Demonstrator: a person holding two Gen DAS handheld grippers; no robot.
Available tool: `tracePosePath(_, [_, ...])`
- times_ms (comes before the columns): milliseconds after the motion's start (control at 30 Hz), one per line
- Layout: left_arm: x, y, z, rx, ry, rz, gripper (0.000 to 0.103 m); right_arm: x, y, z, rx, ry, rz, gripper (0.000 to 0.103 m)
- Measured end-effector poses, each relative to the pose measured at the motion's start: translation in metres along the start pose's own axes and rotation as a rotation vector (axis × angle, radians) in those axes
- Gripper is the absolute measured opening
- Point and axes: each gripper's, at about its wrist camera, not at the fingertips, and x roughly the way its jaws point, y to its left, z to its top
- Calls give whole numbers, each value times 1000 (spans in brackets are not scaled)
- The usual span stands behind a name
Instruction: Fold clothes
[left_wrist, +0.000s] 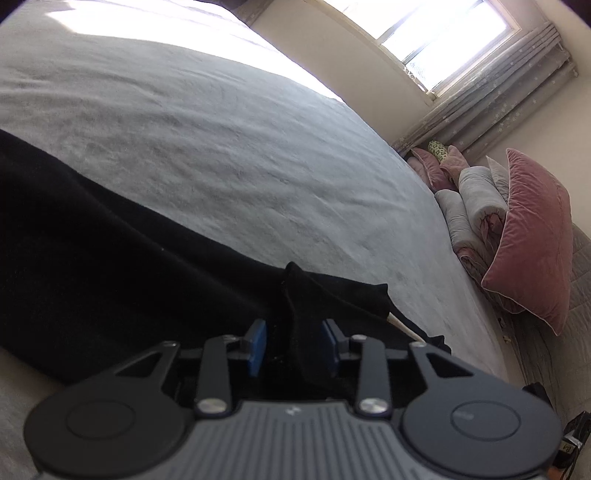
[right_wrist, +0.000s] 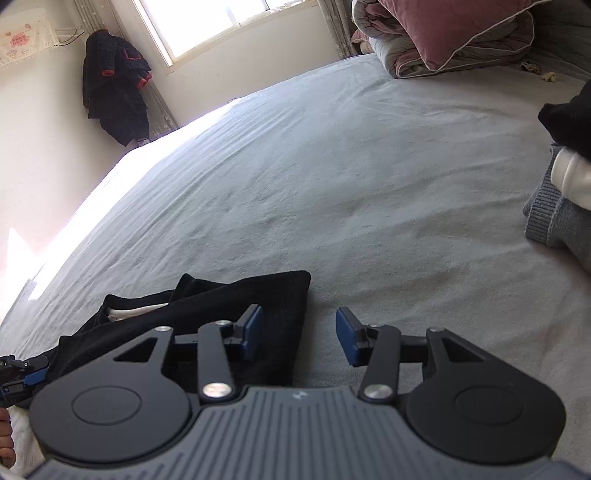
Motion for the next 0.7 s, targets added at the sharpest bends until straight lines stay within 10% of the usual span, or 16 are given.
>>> tracePosePath(300, [-3, -13, -18, -15, -11, 60, 34, -23, 15, -33, 14, 78, 6, 48])
tracePosePath(367, [-1, -14, -22, -20, -33, 88, 27, -17, 18, -39, 29, 89, -2, 43])
tracePosePath(433, [3, -15, -25, -17, -50, 116, 11, -11, 18, -45, 49, 98, -22, 15])
tracePosePath(700, [-35, -22, -25, -18, -101, 43, 9, -31, -11, -36, 141, 32, 36, 10])
